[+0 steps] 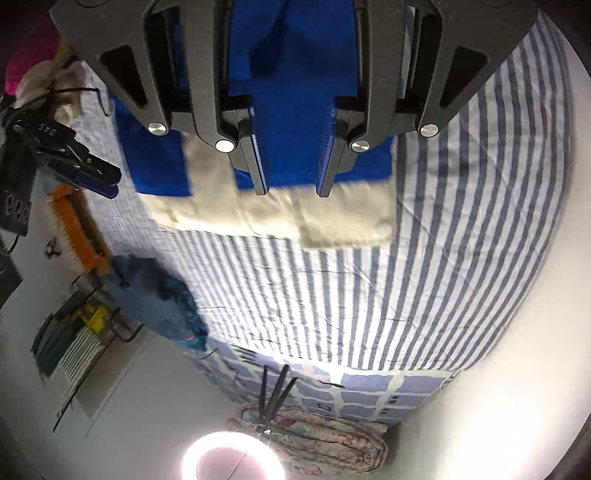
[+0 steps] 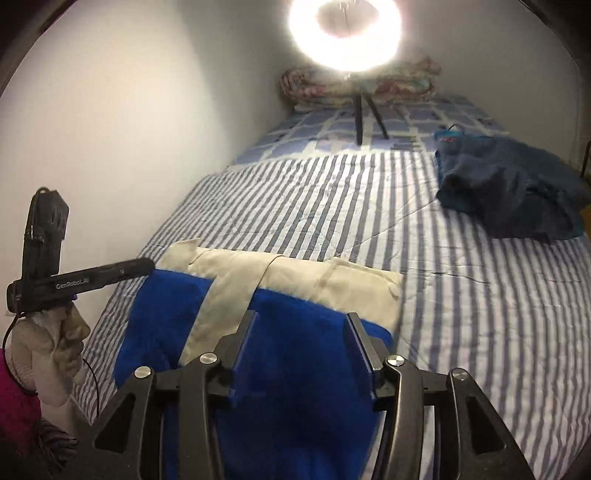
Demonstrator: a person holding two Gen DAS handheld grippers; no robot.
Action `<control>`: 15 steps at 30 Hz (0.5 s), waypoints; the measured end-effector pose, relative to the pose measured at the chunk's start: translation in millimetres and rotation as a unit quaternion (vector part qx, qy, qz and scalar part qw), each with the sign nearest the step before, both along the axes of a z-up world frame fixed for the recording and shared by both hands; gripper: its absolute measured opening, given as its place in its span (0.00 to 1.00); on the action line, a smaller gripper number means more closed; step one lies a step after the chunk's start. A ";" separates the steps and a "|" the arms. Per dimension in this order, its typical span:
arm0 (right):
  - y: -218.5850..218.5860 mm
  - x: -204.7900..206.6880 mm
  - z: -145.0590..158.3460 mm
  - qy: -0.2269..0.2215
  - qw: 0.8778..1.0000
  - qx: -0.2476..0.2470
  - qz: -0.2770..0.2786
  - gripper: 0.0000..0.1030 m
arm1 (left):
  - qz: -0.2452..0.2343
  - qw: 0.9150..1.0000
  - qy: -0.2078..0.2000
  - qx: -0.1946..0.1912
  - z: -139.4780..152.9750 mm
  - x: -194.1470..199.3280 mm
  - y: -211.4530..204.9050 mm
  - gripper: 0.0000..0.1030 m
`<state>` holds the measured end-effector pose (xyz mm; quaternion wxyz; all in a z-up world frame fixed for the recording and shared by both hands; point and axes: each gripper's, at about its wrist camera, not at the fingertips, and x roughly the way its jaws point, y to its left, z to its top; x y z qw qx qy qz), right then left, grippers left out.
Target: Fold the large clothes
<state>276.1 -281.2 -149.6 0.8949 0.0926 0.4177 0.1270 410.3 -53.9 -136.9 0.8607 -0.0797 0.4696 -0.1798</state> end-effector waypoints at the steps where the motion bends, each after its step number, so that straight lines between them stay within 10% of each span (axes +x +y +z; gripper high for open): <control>1: 2.4 9.1 -5.4 0.007 1.000 -0.006 0.000 0.46 | 0.006 1.000 0.008 0.002 -6.2 6.6 1.3 0.24; 15: 35.5 54.7 -74.7 0.082 0.992 -0.083 0.047 0.38 | -0.017 0.998 0.052 0.033 -78.5 19.1 1.4 0.24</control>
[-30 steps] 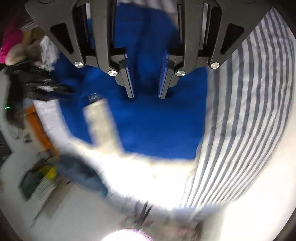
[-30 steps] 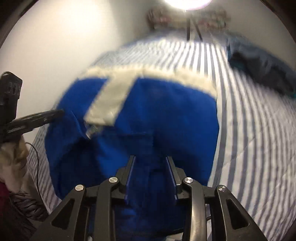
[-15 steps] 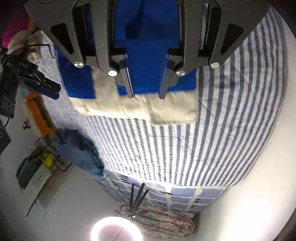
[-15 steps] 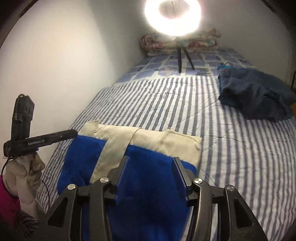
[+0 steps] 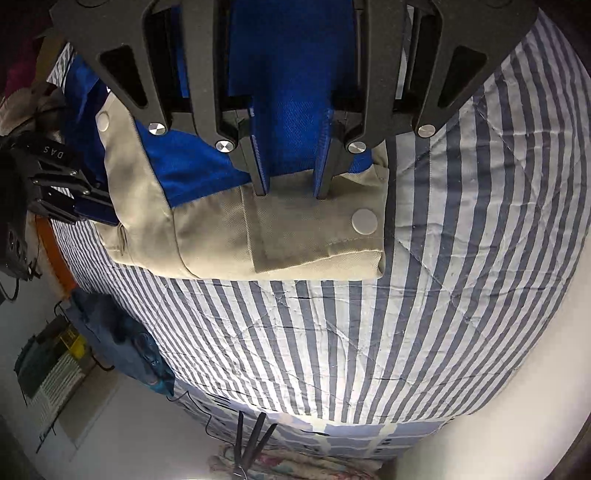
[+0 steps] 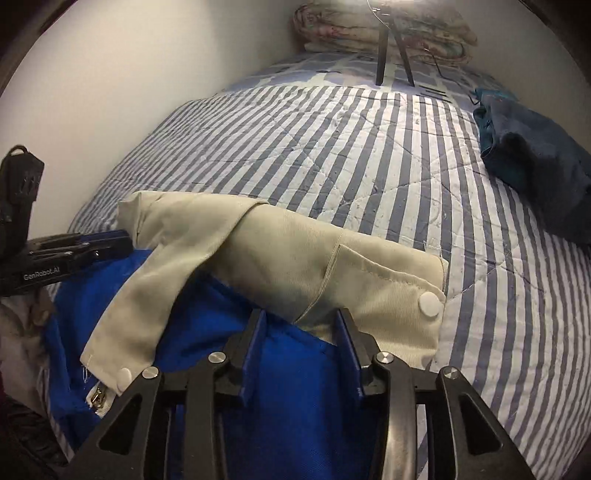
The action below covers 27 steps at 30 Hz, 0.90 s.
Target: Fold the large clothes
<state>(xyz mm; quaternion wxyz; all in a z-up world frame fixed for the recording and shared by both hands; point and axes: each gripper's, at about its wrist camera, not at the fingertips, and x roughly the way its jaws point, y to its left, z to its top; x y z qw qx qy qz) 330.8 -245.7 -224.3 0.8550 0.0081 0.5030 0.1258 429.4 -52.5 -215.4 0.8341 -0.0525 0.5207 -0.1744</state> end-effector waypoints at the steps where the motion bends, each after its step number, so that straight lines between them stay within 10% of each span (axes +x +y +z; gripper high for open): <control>1: -0.4 -0.1 3.0 0.002 1.000 -0.001 0.000 0.38 | -0.002 1.000 0.003 -0.006 3.2 0.8 2.4 0.24; 10: -40.8 -56.4 52.0 -0.006 0.996 0.086 0.009 0.34 | -0.006 0.998 0.001 -0.070 50.7 -31.9 25.7 0.24; 22: -45.0 -90.7 -2.3 0.064 0.996 0.065 0.024 0.23 | -0.046 0.999 -0.013 0.008 9.5 -57.0 7.2 0.24; 27: -65.0 -92.8 28.5 0.035 0.994 0.099 0.007 0.28 | -0.003 0.998 0.029 -0.062 31.3 -52.6 38.0 0.26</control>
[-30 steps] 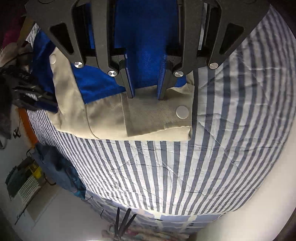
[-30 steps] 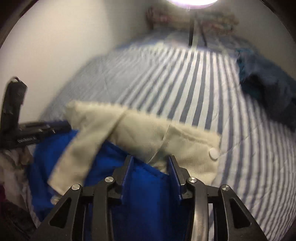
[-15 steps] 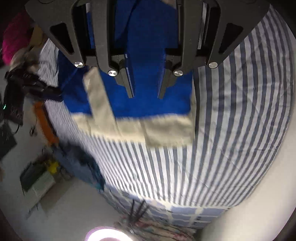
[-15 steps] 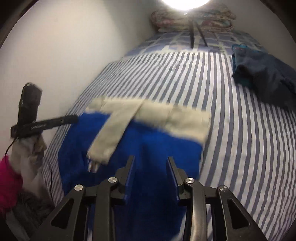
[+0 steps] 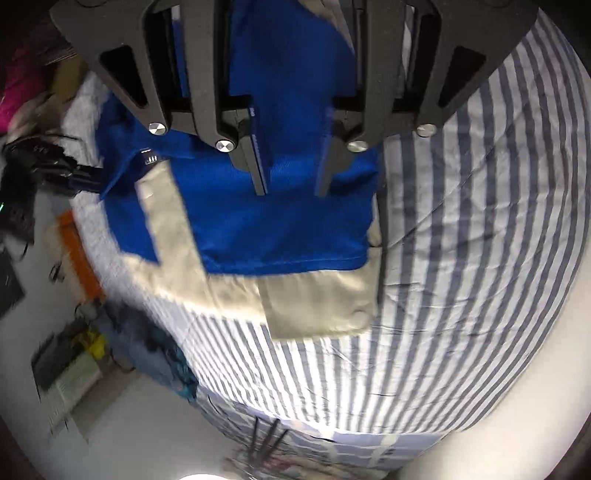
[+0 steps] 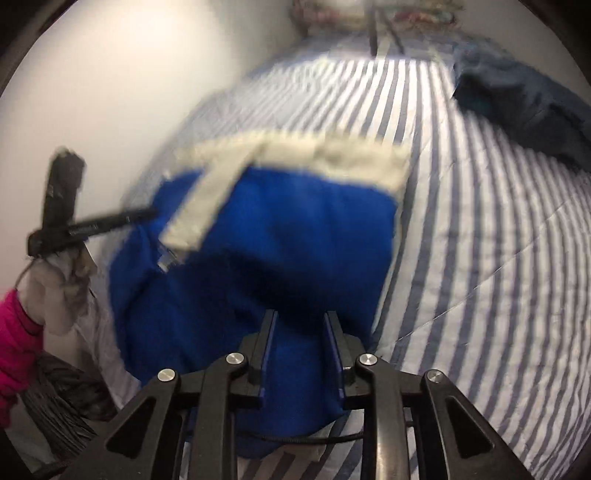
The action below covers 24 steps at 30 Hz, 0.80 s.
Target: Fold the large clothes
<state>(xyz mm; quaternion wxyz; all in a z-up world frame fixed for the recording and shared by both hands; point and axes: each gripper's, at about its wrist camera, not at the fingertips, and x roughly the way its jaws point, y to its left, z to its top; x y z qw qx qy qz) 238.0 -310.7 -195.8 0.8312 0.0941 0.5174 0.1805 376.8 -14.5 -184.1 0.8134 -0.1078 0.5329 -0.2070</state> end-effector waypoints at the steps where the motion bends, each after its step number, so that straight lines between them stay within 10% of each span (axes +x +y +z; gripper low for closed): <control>1: -8.6 -3.7 10.8 -0.019 1.000 0.013 -0.009 0.34 | 0.009 1.000 0.000 -0.015 5.6 -1.5 8.4 0.30; 3: -26.5 -11.1 27.0 -0.055 0.998 0.033 -0.029 0.53 | 0.031 0.998 0.003 -0.057 14.5 -5.0 31.0 0.65; 5: -47.5 -16.4 33.3 -0.074 0.994 0.056 -0.060 0.68 | 0.060 0.991 0.032 -0.117 10.2 -6.3 56.9 0.73; 11: -77.5 -6.9 3.5 -0.016 0.989 0.114 -0.093 0.68 | 0.107 0.962 0.136 -0.211 -33.1 -0.6 91.3 0.73; 24: -67.0 19.8 -52.0 0.057 0.981 0.168 -0.078 0.69 | 0.054 0.966 0.164 -0.191 -65.5 16.2 50.8 0.73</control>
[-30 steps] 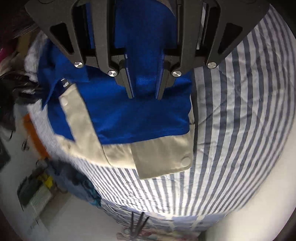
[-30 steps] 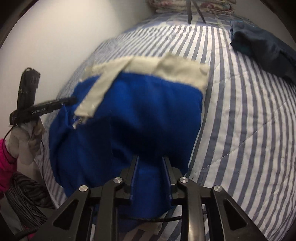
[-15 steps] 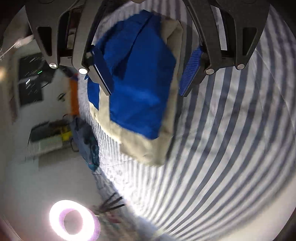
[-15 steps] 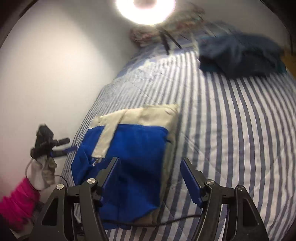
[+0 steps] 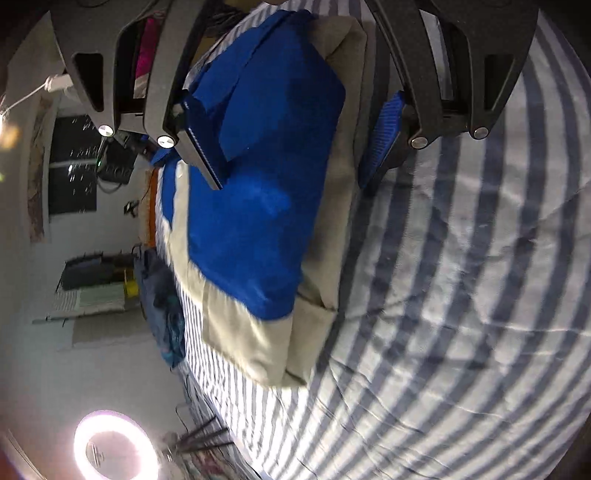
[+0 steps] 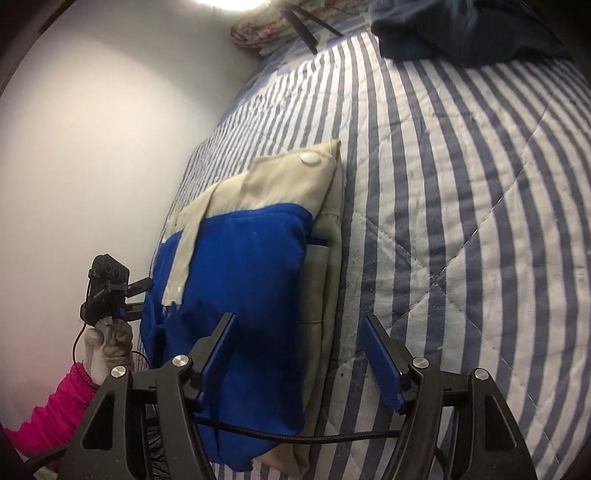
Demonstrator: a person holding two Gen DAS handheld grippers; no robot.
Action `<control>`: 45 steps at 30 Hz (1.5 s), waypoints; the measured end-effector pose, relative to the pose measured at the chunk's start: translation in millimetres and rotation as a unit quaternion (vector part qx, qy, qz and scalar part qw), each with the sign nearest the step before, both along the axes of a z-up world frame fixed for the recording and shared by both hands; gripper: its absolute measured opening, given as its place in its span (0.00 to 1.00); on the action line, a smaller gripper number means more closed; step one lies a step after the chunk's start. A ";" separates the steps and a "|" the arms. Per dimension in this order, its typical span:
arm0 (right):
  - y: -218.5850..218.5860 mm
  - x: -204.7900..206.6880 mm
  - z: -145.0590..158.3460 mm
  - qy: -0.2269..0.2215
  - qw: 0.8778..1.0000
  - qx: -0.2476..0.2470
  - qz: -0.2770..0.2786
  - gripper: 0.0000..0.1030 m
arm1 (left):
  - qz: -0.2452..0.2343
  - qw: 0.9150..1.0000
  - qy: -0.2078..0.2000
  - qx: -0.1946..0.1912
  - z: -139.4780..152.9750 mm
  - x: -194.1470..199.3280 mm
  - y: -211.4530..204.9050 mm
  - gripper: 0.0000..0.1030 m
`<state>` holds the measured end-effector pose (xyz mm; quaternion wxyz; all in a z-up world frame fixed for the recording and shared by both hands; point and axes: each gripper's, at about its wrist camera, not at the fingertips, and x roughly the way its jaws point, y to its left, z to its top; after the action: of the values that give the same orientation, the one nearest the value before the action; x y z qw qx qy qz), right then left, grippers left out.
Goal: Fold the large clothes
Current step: 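Grasp the folded bundle with both grippers and lift it off the bed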
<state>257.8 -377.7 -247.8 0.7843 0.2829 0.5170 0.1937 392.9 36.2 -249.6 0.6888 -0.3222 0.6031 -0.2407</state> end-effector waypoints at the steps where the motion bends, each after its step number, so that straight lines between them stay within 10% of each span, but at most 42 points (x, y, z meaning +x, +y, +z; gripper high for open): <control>1: 0.4 1.4 -5.1 0.006 1.000 0.007 0.001 0.69 | -0.002 1.000 -0.003 0.000 -1.7 1.2 -2.7 0.73; 9: -2.9 11.3 -34.0 0.023 0.992 0.123 -0.004 0.54 | -0.007 1.000 -0.013 -0.020 -7.8 14.3 -15.0 0.66; 15: 11.4 17.7 -34.2 0.015 0.994 0.108 -0.005 0.51 | -0.012 1.000 -0.024 0.004 -5.6 20.7 -35.8 0.50; 27: 72.2 7.5 28.3 -0.033 0.997 -0.070 0.023 0.29 | -0.069 0.978 -0.144 0.135 48.7 4.3 -84.9 0.28; 45: 81.2 -17.6 109.7 -0.101 0.976 -0.193 0.021 0.26 | -0.101 0.965 -0.215 0.110 105.2 -12.8 -125.7 0.24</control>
<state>240.2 -296.5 -138.1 0.8682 0.0945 0.4682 0.1344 380.1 -89.5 -144.4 0.8057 -0.1229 0.4926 -0.3051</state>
